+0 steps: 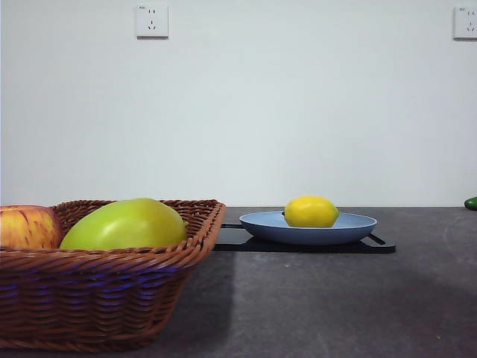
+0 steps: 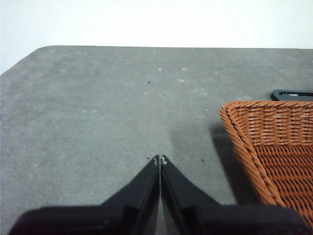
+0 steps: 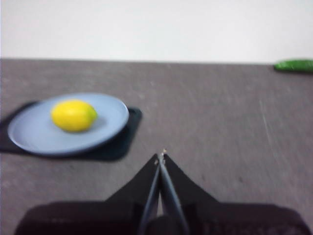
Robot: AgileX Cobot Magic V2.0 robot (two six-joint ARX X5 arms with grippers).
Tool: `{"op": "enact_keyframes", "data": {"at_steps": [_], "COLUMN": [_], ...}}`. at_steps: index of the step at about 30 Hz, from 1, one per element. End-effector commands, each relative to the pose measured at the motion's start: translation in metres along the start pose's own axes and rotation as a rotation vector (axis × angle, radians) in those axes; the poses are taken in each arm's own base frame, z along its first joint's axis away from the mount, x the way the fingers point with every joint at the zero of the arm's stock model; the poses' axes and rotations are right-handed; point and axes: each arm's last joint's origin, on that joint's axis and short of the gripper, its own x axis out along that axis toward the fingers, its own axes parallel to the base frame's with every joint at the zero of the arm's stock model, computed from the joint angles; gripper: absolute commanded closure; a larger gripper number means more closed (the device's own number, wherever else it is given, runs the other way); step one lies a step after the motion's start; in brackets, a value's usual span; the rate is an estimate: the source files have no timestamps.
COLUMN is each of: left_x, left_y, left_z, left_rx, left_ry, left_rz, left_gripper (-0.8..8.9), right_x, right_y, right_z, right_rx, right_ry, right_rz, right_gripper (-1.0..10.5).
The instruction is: Take the lemon from the basket,put the lemon in the plate,hand out the plate
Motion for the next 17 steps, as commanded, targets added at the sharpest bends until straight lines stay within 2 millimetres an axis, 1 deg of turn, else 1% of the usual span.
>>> {"op": "enact_keyframes", "data": {"at_steps": [1,7,17], "left_x": [0.001,0.001,0.001], "left_y": [0.0,0.0,0.0], "left_z": [-0.003,-0.003,-0.003], "left_rx": [-0.008,-0.008,-0.008], "left_ry": [-0.002,-0.002,-0.002], "left_rz": [0.002,0.002,0.002], "left_gripper": [8.05,8.05,8.05], "right_x": [0.004,0.009,0.009], "right_y": [0.0,0.0,0.0], "right_z": [-0.009,-0.026,-0.026], "right_rx": [-0.003,-0.001,0.02], "right_ry": [-0.002,0.018,0.014], "right_rz": [-0.003,-0.002,-0.007], "right_gripper": [9.4,9.4,9.4]}}
